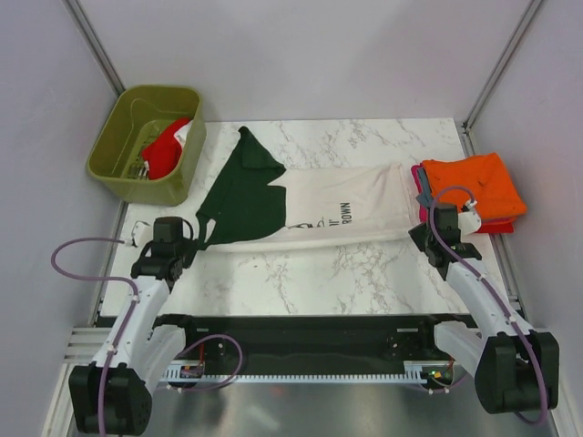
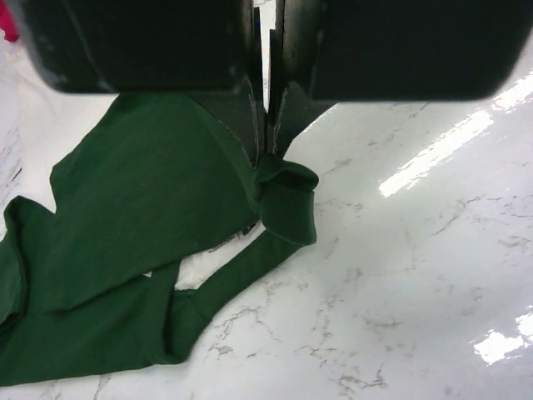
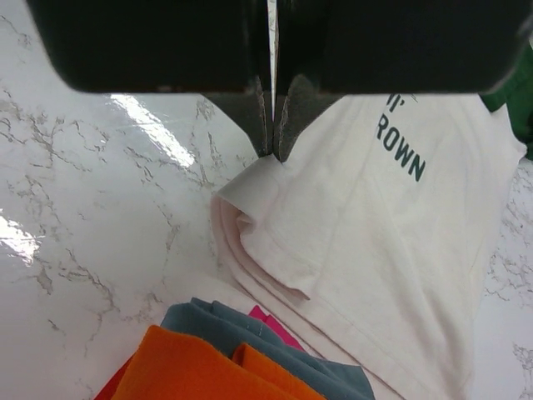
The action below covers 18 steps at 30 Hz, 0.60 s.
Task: Fold and stack the t-shirts
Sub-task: Fold the tshirt
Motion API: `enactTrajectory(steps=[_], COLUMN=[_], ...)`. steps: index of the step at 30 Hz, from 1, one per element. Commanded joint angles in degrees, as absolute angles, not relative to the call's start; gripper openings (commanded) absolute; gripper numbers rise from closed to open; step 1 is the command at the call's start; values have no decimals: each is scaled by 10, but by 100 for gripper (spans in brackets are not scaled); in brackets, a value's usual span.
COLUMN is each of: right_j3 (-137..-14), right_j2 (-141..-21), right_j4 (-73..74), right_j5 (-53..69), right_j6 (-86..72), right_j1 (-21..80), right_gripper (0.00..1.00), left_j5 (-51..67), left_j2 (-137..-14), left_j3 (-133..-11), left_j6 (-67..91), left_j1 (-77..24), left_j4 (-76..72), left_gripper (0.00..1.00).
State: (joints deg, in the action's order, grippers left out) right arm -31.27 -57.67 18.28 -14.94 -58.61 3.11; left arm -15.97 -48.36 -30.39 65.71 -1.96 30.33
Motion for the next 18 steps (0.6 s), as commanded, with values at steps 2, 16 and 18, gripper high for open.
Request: enactTrajectory(steps=[2,16,18], right_j3=[-287,-206,-192], right_j2=[-547,-450,-423], right_j4=[192,237,244], right_j5=[-157,-151,-148], right_j6=[-577,-599,-602], right_j1=[27,29,28], right_gripper=[0,24,44], left_j5=[-192,-184,-170], left_j2=[-436,-366,-352], left_j3=[-255,-180,-178], left_j6=[639,642,642], left_j1=[-12,-12,-12], left_j4=[313,366,367], left_gripper=[2,17,31])
